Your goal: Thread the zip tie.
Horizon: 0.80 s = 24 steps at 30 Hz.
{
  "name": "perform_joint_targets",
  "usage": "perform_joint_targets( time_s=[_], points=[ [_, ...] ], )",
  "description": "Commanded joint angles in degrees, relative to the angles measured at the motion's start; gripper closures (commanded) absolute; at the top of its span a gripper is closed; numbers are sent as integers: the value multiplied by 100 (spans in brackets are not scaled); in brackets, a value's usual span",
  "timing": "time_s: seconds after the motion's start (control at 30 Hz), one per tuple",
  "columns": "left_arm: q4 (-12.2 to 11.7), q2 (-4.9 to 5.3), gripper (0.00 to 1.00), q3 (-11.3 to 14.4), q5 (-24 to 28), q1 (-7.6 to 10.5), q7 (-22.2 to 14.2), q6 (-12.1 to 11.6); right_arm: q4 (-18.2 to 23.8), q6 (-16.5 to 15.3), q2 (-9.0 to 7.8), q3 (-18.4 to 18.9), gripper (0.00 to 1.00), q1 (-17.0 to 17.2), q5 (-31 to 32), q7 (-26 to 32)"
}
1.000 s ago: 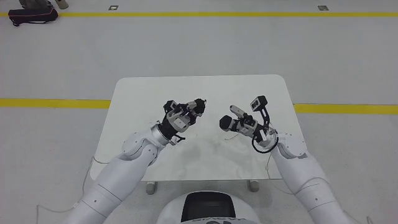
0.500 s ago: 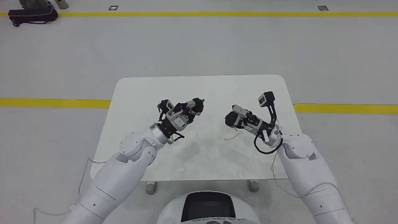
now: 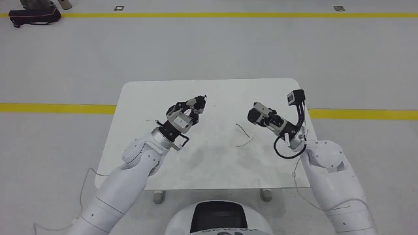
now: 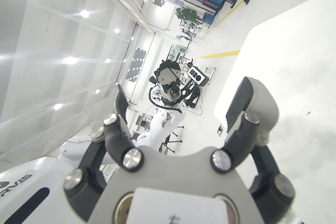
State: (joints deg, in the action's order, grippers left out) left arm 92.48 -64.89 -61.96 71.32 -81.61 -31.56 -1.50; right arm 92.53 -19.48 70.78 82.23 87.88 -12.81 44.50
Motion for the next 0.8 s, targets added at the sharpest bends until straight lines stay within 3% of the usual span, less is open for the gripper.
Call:
perform_joint_targets(
  time_s=[0.0,0.13,0.27,0.4,0.53,0.77],
  points=[
    [0,0,100,2,-1,0,2,0,-3,0,0,-3,0,-2,2,2],
    [2,-2,100,3,30,-4,20,6,3,2,0,-4,0,-2,9,-23],
    [59,-31,100,-105,722,-54,62,235,149,0,-12,39,0,48,122,-235],
    [174,-34,100,-252,1398,-179,-89,633,305,0,-31,192,0,147,169,-396],
    [257,-29,100,-373,1724,-285,-111,885,465,0,-38,319,0,296,233,-601],
    [376,-8,100,-503,1646,-402,-130,961,696,0,-36,409,0,468,270,-755]
  ],
)
